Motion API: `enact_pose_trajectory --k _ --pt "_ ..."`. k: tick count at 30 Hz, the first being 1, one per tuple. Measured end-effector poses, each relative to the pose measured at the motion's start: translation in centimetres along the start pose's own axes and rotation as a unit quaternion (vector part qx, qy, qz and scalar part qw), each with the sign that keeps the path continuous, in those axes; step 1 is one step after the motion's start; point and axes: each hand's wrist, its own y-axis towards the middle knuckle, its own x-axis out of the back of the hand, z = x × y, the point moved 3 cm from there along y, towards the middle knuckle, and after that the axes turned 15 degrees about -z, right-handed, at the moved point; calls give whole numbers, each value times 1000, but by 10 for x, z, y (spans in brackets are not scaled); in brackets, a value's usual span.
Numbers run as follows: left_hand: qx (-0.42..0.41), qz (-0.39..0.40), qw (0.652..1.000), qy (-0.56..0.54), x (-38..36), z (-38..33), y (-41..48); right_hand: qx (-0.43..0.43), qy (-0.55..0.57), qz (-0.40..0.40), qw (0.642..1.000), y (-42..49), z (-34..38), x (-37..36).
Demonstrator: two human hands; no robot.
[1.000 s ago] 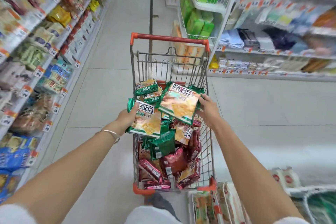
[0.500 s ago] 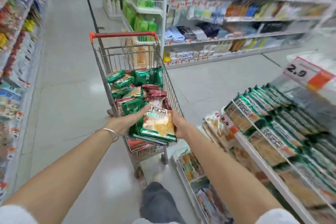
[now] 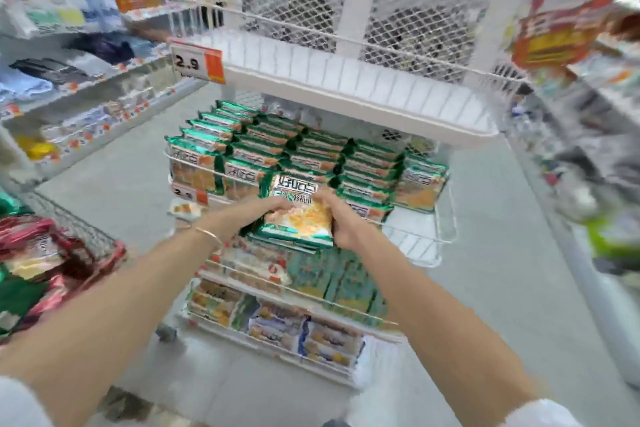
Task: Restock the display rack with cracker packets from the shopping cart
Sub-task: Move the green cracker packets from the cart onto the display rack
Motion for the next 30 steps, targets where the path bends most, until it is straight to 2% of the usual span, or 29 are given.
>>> enact_pose_trajectory --k 3,7,11,16,20,23,25,28,30 --pt "-66 2 998 24 -75 -77 11 14 62 -49 997 12 16 98" --pt "-130 46 989 57 -170 -153 25 45 102 -119 987 33 33 214" --pt "-159 -6 983 93 -229 -182 58 66 121 -150 979 45 37 277" --pt "-176 -46 979 91 -262 -183 85 141 55 -219 964 77 25 310" --pt "-160 -95 980 73 -271 -182 88 215 -9 -193 957 85 19 305" --pt "-166 -98 974 122 -273 -174 93 274 -63 -181 942 85 21 300" --pt "-177 -131 965 143 -270 -170 102 303 -97 -186 930 90 24 298" --pt "-171 -190 951 175 -266 -169 115 317 -194 -181 911 101 34 295" --pt "-187 -176 934 250 -268 -170 120 306 -240 -172 905 110 32 297"
